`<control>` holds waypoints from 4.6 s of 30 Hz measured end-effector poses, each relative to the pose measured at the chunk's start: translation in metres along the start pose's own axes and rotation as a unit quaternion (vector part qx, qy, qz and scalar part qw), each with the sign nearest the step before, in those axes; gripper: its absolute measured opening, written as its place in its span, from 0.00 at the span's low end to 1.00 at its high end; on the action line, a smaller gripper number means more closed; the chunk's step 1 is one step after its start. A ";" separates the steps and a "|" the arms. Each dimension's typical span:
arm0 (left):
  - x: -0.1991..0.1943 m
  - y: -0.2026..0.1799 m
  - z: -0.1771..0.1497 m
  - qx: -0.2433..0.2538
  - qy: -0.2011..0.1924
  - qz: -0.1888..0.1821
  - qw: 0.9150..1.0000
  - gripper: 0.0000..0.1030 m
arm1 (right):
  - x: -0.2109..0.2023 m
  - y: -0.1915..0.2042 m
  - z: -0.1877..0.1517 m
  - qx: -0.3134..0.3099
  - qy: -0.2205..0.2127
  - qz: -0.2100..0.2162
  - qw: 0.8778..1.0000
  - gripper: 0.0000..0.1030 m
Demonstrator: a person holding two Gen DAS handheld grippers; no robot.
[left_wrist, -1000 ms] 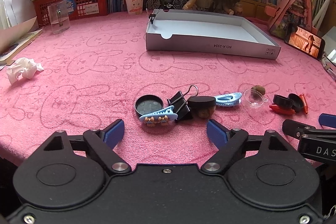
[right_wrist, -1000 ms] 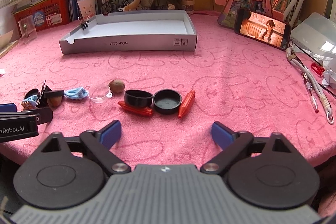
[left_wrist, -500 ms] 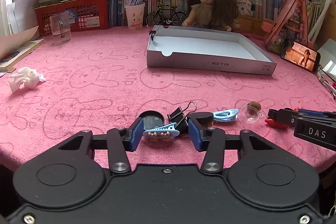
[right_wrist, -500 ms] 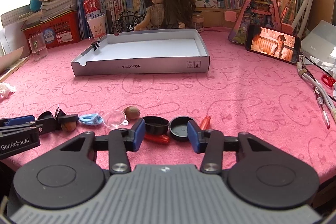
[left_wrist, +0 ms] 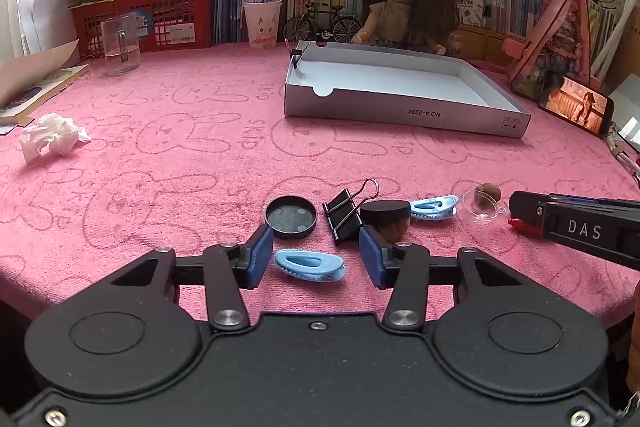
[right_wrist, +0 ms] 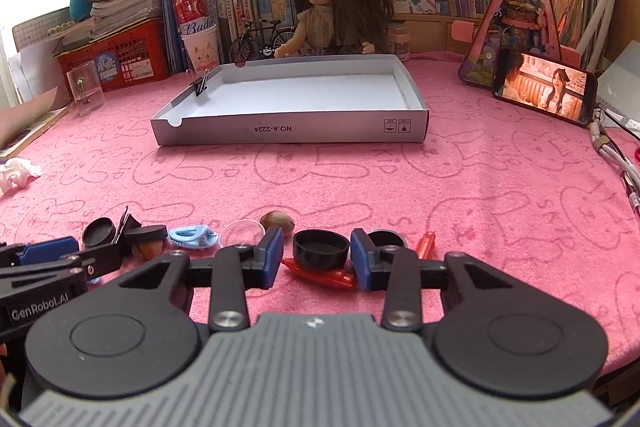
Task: Organize rigid objects
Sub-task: 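Close the left tool on the light-blue hair clip while the right tool grasps a black lid, then carry the clip and lid into the white tray and open both tools, then withdraw both tools from the tray back toward the remaining objects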
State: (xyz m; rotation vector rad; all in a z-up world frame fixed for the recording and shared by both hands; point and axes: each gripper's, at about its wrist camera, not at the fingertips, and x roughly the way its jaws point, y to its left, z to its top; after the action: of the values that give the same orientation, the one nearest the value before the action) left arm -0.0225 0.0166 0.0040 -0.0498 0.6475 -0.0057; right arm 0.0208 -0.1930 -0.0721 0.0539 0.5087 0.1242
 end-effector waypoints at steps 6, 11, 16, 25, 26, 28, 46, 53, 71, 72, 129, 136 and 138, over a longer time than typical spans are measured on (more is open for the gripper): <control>0.002 -0.001 -0.003 0.006 0.006 0.003 1.000 0.45 | 0.004 -0.003 0.000 0.008 -0.002 0.004 1.000 0.36; 0.000 -0.002 -0.004 0.012 0.000 0.005 1.000 0.33 | 0.002 -0.002 -0.001 0.011 -0.006 0.006 1.000 0.36; -0.004 -0.004 -0.002 0.011 -0.008 -0.010 1.000 0.32 | -0.002 -0.003 0.000 0.013 -0.015 0.010 1.000 0.36; -0.006 -0.009 0.017 0.014 -0.029 -0.029 0.999 0.32 | -0.004 0.000 0.006 0.000 -0.030 0.009 1.000 0.36; -0.005 -0.009 0.020 0.012 -0.029 -0.032 0.999 0.32 | -0.004 -0.001 0.007 -0.001 -0.031 0.009 0.999 0.36; -0.002 -0.009 0.028 0.010 -0.032 -0.035 0.999 0.32 | -0.003 -0.002 0.010 -0.003 -0.035 0.008 0.999 0.36; 0.056 -0.025 0.095 0.006 -0.025 -0.057 0.998 0.32 | 0.027 -0.010 0.043 -0.011 -0.026 -0.007 1.000 0.36; 0.089 -0.023 0.131 -0.007 -0.007 -0.064 0.998 0.32 | 0.049 -0.018 0.068 -0.011 -0.020 -0.010 1.000 0.36; 0.200 -0.026 0.186 -0.029 0.099 -0.081 0.991 0.32 | 0.134 -0.040 0.139 0.019 0.053 0.030 0.998 0.36; 0.203 -0.026 0.185 -0.031 0.101 -0.079 0.991 0.33 | 0.138 -0.040 0.139 0.021 0.057 0.029 0.998 0.36; 0.157 -0.027 0.165 -0.010 0.067 -0.073 0.995 0.59 | 0.110 -0.030 0.125 -0.020 0.047 0.001 0.999 0.70; 0.119 -0.019 0.149 -0.012 0.038 -0.093 0.995 0.61 | 0.079 -0.024 0.117 -0.038 0.014 0.009 0.999 0.75; 0.108 -0.016 0.141 -0.011 0.026 -0.093 0.995 0.61 | 0.070 -0.022 0.113 -0.042 0.004 0.013 0.999 0.77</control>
State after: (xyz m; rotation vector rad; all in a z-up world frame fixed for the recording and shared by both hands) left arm 0.1491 0.0046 0.0524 -0.1319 0.6940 -0.1809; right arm 0.1388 -0.2083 -0.0090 -0.0224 0.5098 0.1711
